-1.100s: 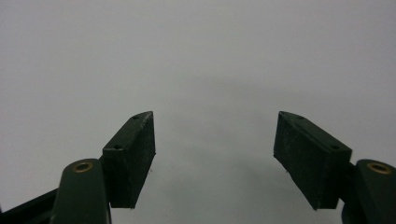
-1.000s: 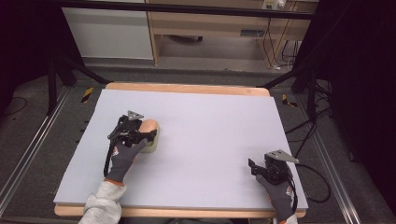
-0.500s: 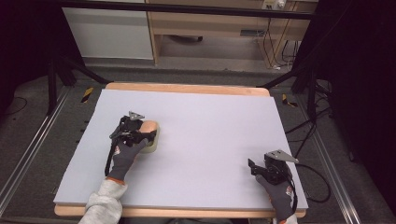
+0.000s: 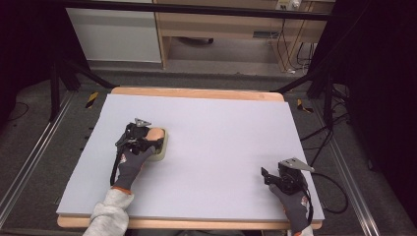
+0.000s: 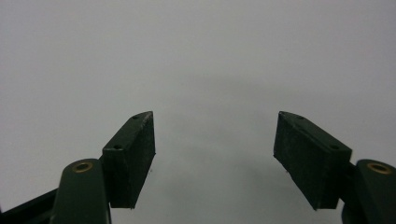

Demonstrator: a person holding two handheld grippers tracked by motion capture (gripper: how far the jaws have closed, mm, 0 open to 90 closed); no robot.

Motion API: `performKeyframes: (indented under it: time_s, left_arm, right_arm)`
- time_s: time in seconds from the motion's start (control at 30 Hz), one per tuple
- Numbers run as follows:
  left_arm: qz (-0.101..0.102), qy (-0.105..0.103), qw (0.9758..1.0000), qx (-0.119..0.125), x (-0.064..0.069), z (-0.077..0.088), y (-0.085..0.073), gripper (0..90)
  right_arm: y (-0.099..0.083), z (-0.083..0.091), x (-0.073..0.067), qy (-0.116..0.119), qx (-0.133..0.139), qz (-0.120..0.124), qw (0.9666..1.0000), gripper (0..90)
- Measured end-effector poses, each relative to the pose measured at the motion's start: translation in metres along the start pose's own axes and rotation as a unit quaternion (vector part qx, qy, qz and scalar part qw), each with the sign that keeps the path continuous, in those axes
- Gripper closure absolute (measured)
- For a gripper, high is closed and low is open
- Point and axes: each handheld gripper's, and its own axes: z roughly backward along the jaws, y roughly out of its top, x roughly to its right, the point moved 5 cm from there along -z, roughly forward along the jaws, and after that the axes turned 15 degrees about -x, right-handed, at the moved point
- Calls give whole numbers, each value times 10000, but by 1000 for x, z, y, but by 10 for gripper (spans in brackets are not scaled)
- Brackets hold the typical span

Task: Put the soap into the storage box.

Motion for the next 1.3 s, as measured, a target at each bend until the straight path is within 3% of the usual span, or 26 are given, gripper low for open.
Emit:
performKeyframes:
  time_s: [0.77,1.1,1.3]
  left_arm:
    - [11,134,9998,-150,0,-10,-4,319]
    - [9,176,9998,-124,1,-10,-4,313]
    - [38,55,10000,34,1,-2,-3,261]
  right_arm:
    - [0,0,0,-7,-9,-6,10000,291]
    - [0,0,-1,-6,-20,-33,10000,289]
    - [0,1,-1,17,-15,-45,10000,288]
